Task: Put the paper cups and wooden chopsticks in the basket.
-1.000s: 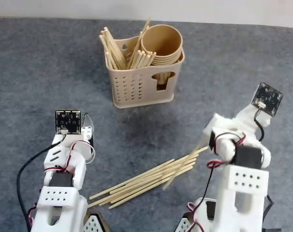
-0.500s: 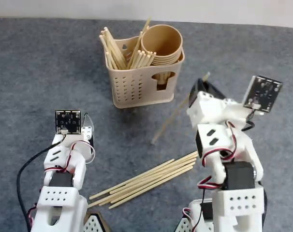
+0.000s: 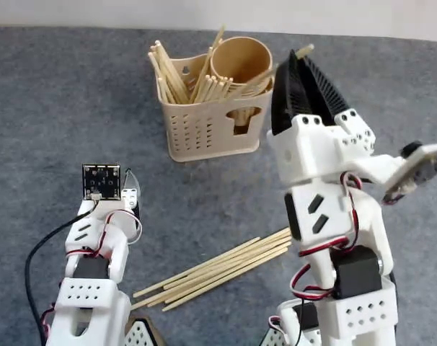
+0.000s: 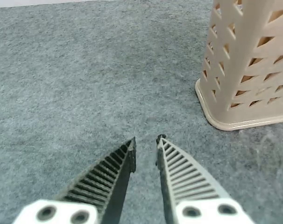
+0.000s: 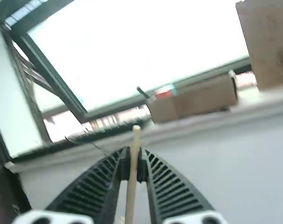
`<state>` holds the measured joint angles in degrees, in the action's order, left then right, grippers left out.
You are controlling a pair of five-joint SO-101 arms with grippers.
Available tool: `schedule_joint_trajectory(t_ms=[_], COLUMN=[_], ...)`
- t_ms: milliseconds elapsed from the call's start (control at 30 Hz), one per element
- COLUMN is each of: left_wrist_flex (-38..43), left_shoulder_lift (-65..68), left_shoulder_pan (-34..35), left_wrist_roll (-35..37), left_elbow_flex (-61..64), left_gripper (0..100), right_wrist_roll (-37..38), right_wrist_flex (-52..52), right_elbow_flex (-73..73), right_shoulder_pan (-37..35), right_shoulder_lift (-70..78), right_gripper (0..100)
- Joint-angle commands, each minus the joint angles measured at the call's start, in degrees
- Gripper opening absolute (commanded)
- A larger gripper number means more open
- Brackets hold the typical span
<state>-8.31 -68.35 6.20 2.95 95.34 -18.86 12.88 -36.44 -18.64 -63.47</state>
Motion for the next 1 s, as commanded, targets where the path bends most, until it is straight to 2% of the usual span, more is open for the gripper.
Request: schedule_joint_trajectory(t_ms=[0,133,300,567,767,967], left_wrist_flex=[0.09,0.09,0.09,0.09,0.09,0.09], left_shoulder_lift=[-1.10,-1.10,-1.10,-1.10,-1.10,-1.10], left_shoulder_pan=[0.40,0.40,0.40,0.40,0.40,0.40], left_wrist_roll=[0.26,0.26,0.26,0.26,0.26,0.26], left_elbow_flex=[-0.22,-0.22,-0.22,-0.22,-0.22,-0.22], left_gripper=[9,9,9,9,9,9], right_wrist_roll=[-0.09,0.88,8.26,13.80,15.21,20.75], right_wrist_flex=[-7.08,-14.02,-20.97,-21.49,-21.05,-21.05], right_elbow_flex=[3.21,3.21,3.21,3.21,3.12,2.86], right_shoulder_pan=[-1.98,-2.77,-5.58,-10.15,-11.74,-14.29], right_shoulder_lift=[4.26,9.98,16.48,22.46,28.00,34.51], right_gripper=[0.5,0.5,0.5,0.5,0.5,0.5])
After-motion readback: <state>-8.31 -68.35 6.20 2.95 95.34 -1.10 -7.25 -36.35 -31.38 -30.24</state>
